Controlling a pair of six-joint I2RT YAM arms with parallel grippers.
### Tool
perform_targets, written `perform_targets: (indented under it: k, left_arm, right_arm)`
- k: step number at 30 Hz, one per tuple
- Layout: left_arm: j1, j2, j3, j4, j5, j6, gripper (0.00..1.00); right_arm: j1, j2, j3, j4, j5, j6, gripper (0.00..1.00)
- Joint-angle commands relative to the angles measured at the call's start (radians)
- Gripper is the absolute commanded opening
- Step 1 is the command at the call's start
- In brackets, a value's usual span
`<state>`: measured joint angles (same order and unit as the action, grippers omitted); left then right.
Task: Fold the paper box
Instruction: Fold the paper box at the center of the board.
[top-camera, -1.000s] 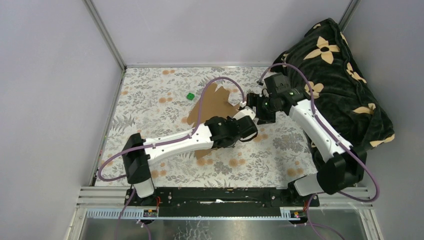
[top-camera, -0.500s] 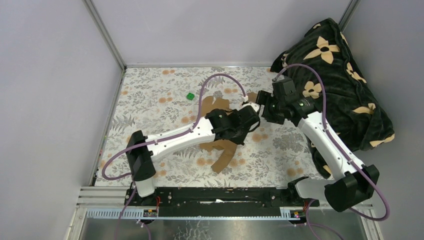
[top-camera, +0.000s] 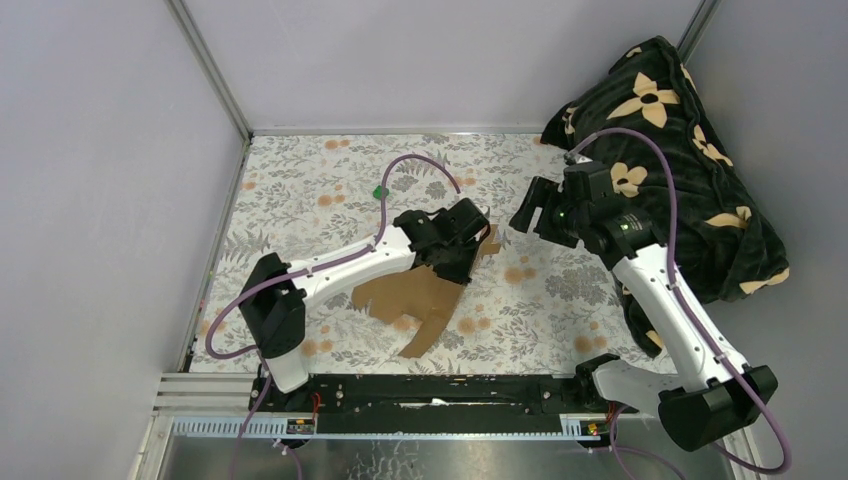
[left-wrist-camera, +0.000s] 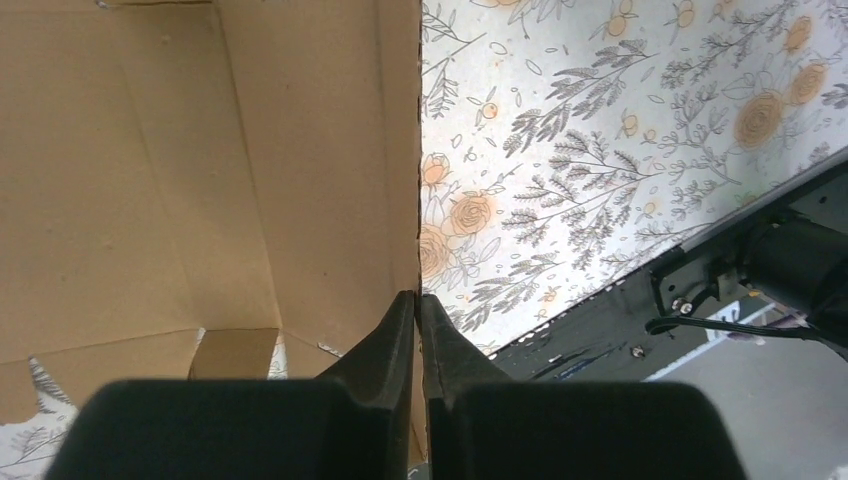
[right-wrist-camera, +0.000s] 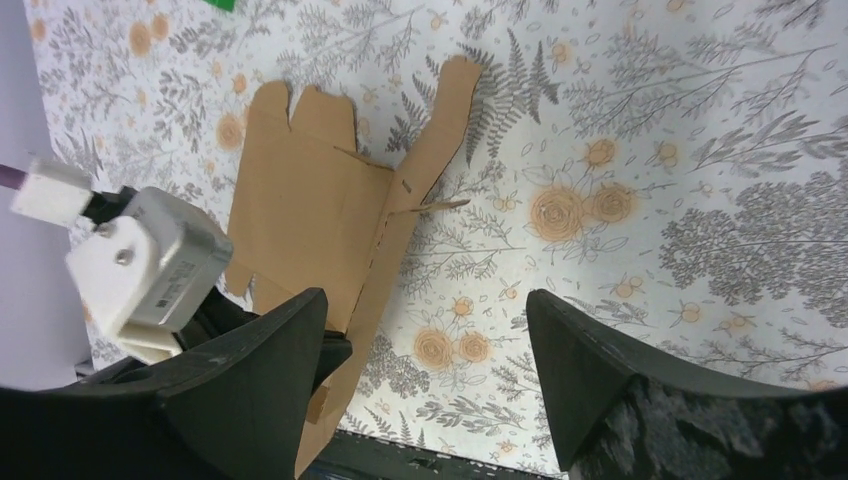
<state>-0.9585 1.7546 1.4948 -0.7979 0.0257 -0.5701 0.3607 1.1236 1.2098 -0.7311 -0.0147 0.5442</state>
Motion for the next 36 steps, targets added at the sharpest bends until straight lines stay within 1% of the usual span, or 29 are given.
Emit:
perform_targets:
  k: [1, 8, 15, 19, 24, 29, 30, 35, 36]
  left_arm:
    - [0.014, -0.032, -0.021, 0.113, 0.086, -0.034, 0.1]
    - [0.029, -0.044, -0.097, 0.252, 0.146, -0.096, 0.1]
    - [0.036, -0.048, -0.15, 0.37, 0.155, -0.157, 0.1]
    - [0.038, -0.051, -0.159, 0.405, 0.138, -0.187, 0.1]
    - [0.037, -0.064, -0.178, 0.443, 0.12, -0.21, 0.1]
    - [0.037, -0.066, -0.179, 0.46, 0.116, -0.219, 0.09]
    - [0.037, -0.068, -0.18, 0.462, 0.114, -0.221, 0.09]
    - [0.039, -0.082, -0.191, 0.475, 0.108, -0.229, 0.1]
    - [0.039, -0.084, -0.194, 0.478, 0.107, -0.23, 0.11]
  right_arm:
    - [-0.003, 0.046, -0.051, 0.014, -0.095, 0.016, 0.79]
    - [0.003, 0.103, -0.072, 0.028, -0.169, 0.036, 0.76]
    - [0.071, 0.169, -0.066, 0.026, -0.159, 0.04, 0.75]
    - [0.12, 0.216, -0.069, 0.027, -0.139, 0.041, 0.74]
    - [0.146, 0.249, -0.085, 0.033, -0.105, 0.036, 0.72]
    - [0.16, 0.285, -0.077, 0.024, -0.079, 0.021, 0.61]
    - [0.16, 0.291, -0.073, 0.02, -0.074, 0.015, 0.56]
    - [0.162, 0.308, -0.06, 0.016, -0.061, -0.006, 0.23]
    - [0.162, 0.317, -0.051, 0.007, -0.056, -0.018, 0.17]
